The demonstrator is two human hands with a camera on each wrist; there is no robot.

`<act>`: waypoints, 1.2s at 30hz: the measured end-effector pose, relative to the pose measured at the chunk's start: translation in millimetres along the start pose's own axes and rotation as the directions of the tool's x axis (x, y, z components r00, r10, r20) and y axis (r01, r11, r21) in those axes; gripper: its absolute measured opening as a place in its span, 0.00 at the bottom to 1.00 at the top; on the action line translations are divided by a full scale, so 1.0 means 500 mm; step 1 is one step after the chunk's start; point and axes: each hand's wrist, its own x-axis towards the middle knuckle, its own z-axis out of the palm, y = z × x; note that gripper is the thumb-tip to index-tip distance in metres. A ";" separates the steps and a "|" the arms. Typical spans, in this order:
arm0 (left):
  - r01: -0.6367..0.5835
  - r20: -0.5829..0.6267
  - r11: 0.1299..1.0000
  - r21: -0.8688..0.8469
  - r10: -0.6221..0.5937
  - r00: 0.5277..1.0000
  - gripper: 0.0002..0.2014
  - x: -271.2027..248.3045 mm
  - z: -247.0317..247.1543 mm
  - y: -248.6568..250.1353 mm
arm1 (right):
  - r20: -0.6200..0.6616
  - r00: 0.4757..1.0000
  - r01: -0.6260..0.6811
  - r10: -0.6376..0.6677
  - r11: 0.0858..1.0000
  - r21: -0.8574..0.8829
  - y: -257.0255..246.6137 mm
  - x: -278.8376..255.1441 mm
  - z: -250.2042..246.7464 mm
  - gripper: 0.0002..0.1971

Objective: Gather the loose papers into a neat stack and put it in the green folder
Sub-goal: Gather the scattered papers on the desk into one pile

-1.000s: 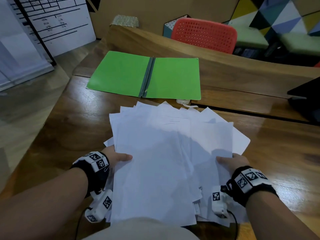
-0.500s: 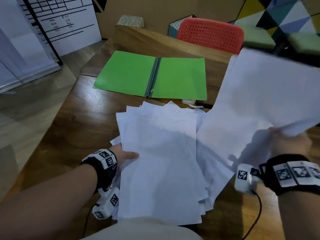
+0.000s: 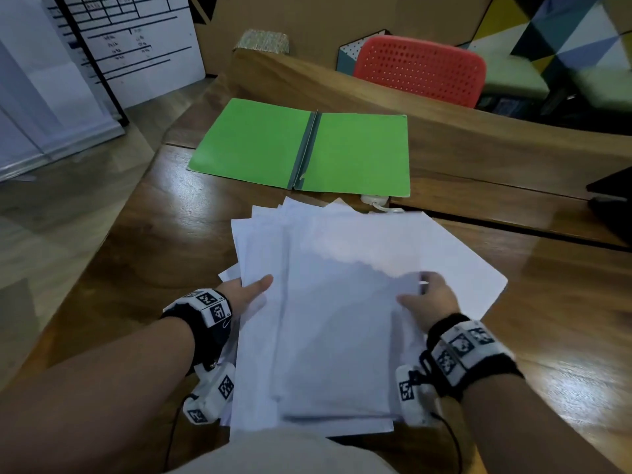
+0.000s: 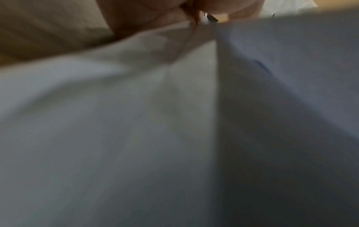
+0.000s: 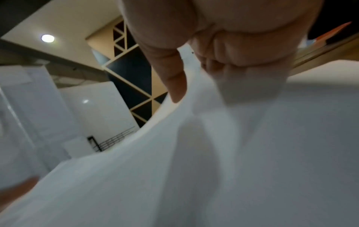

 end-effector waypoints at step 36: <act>-0.033 0.084 0.999 0.020 0.031 0.996 0.25 0.028 -0.004 -0.022 | -0.131 0.915 -0.392 0.382 0.918 -0.058 0.057 0.053 -0.013 0.33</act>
